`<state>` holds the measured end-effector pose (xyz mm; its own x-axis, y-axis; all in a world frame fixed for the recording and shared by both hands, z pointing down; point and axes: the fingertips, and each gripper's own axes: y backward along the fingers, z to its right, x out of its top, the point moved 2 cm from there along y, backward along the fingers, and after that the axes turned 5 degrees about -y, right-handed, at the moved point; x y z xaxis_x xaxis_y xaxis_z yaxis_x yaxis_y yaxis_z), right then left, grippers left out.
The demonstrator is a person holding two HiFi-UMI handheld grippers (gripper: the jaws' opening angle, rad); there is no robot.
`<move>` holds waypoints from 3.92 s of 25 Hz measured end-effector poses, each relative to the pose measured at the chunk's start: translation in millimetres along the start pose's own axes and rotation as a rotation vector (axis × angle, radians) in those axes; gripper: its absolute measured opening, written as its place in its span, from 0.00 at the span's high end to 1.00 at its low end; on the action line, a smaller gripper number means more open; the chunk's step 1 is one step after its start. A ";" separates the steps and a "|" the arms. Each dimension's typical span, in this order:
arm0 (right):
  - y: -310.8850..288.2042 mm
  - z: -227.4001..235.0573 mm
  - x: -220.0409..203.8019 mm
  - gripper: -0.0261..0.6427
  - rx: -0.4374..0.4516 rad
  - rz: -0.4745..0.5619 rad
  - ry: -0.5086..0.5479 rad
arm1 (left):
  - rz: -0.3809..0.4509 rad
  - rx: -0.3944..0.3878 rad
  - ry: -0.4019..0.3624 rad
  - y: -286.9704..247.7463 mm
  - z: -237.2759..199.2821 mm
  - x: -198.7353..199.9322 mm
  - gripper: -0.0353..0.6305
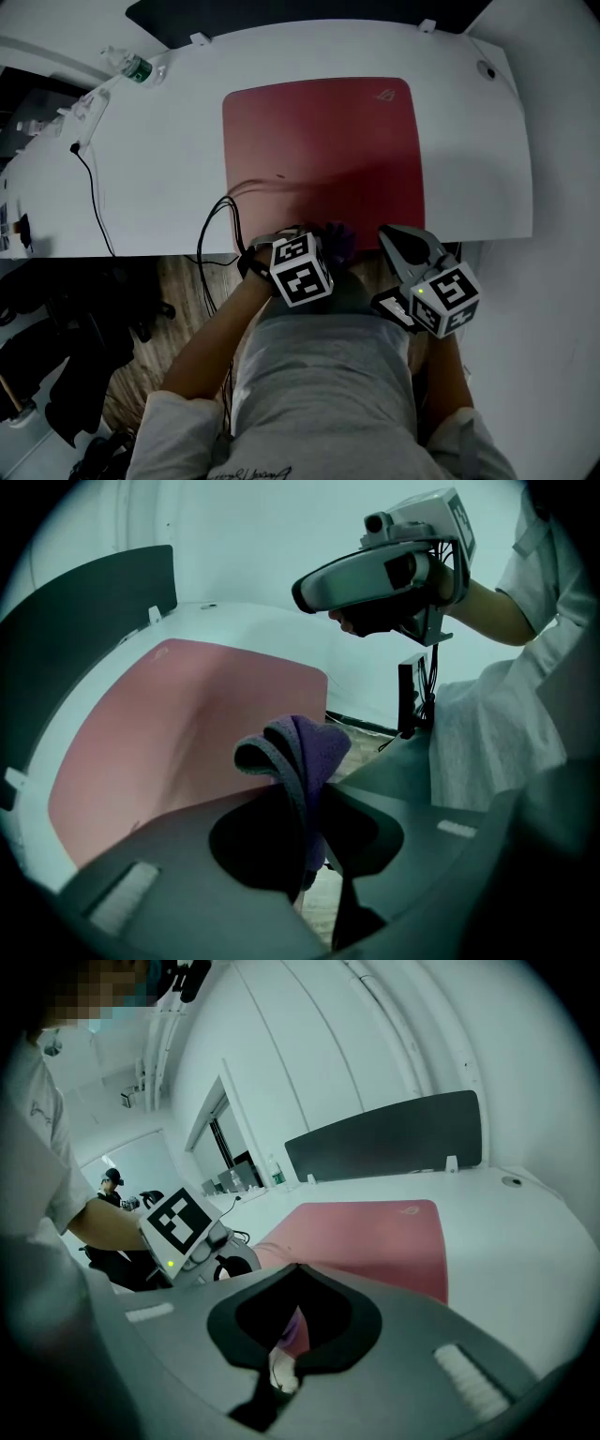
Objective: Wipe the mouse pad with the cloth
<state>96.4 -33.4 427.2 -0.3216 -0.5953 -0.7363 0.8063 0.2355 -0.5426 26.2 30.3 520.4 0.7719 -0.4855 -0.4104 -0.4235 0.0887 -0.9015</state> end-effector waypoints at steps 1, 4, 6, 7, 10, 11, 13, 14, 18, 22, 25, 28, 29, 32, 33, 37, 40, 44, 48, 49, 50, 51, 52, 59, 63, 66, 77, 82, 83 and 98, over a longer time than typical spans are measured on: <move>2.4 -3.4 -1.3 0.95 -0.009 0.005 -0.005 | 0.001 0.004 -0.008 2.5 -0.1 -0.7 0.80; 11.6 -20.4 -8.0 0.95 -0.024 0.016 -0.011 | 0.003 0.019 -0.034 12.5 3.6 -3.5 0.79; 17.8 -29.9 -14.5 0.95 -0.034 0.017 -0.006 | 0.012 0.031 -0.041 20.0 6.1 -3.4 0.79; 21.3 -32.5 -18.1 0.95 -0.040 0.020 -0.009 | 0.016 0.039 -0.042 23.2 6.5 -2.6 0.79; 32.3 -33.7 -30.3 0.95 -0.047 0.028 -0.020 | 0.023 0.072 -0.044 30.7 6.2 4.6 0.79; 34.9 -33.2 -34.7 0.95 -0.046 0.025 -0.021 | 0.024 0.080 -0.044 32.8 7.1 7.2 0.79; 37.7 -31.7 -39.4 0.95 -0.036 0.019 -0.023 | 0.024 0.095 -0.037 38.5 8.1 11.5 0.79; 38.4 -30.2 -39.1 0.95 -0.027 0.017 -0.024 | 0.025 0.102 -0.029 42.1 7.1 14.2 0.79; 43.0 -8.8 -25.6 0.95 0.009 0.004 0.006 | 0.050 0.144 0.027 55.8 -16.9 35.8 0.79; 53.7 27.1 -15.6 0.95 0.026 -0.009 0.018 | 0.071 0.192 0.084 66.6 -47.8 60.8 0.79; 59.6 52.4 -12.1 0.95 0.031 -0.025 0.012 | 0.060 0.234 0.075 73.5 -74.4 83.8 0.79; 59.7 66.4 -6.8 0.95 0.045 -0.034 0.015 | 0.052 0.274 0.059 76.5 -104.6 103.3 0.79; 59.5 69.8 -4.8 0.95 0.052 -0.036 0.016 | 0.050 0.285 0.056 76.3 -114.7 109.2 0.79; 62.6 83.2 -0.6 0.95 0.066 -0.041 0.014 | 0.050 0.304 0.044 72.7 -142.3 130.5 0.79; 64.5 88.9 -0.8 0.95 0.066 -0.044 0.009 | 0.049 0.309 0.038 70.7 -150.9 138.0 0.79; 72.2 112.5 -4.7 0.95 0.064 -0.063 -0.014 | 0.031 0.348 0.016 58.7 -188.6 162.2 0.79; 77.3 129.4 -6.9 0.95 0.061 -0.072 -0.032 | 0.011 0.391 0.009 45.9 -223.2 172.8 0.79; 83.0 147.6 -13.9 0.95 0.060 -0.085 -0.059 | 0.003 0.428 0.004 22.1 -259.5 180.2 0.79; 90.8 163.1 -19.8 0.95 0.058 -0.094 -0.084 | -0.031 0.454 -0.071 -0.6 -284.8 184.5 0.79; 92.4 166.6 -21.7 0.95 0.057 -0.100 -0.088 | -0.041 0.459 -0.089 -6.0 -291.8 185.2 0.79; 93.9 170.2 -23.5 0.95 0.055 -0.105 -0.092 | -0.054 0.460 -0.106 -11.1 -298.7 186.2 0.79; 95.1 173.9 -24.8 0.95 0.053 -0.109 -0.095 | -0.064 0.458 -0.117 -16.0 -305.4 187.4 0.79; 95.8 177.4 -25.7 0.95 0.049 -0.110 -0.100 | -0.067 0.456 -0.119 -20.4 -312.0 188.6 0.79; 90.1 190.0 -31.2 0.95 0.053 -0.125 -0.138 | -0.026 0.433 -0.067 -38.1 -330.8 188.3 0.79; 84.2 191.0 -28.5 0.95 0.067 -0.125 -0.134 | -0.034 0.391 -0.074 -42.2 -315.5 187.4 0.80; 78.1 187.9 -23.6 0.95 0.079 -0.120 -0.122 | -0.036 0.384 -0.088 -47.3 -294.9 185.6 0.80; 70.1 166.4 -20.6 0.95 0.109 -0.119 -0.080 | -0.039 0.295 -0.121 -58.7 -225.6 178.6 0.80; 74.5 157.4 -23.8 0.95 0.109 -0.119 -0.068 | -0.040 0.257 -0.118 -62.6 -196.0 177.1 0.80; 75.6 155.6 -24.8 0.95 0.108 -0.119 -0.066 | -0.040 0.248 -0.115 -63.5 -189.3 176.4 0.80; 87.0 135.8 -21.9 0.95 0.081 -0.083 -0.026 | -0.038 0.167 -0.087 -74.6 -83.6 156.9 0.80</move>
<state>241.0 -104.2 450.9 -0.3772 -0.6300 -0.6789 0.8151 0.1222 -0.5663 139.3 -125.2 534.7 0.8269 -0.4150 -0.3795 -0.3145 0.2182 -0.9238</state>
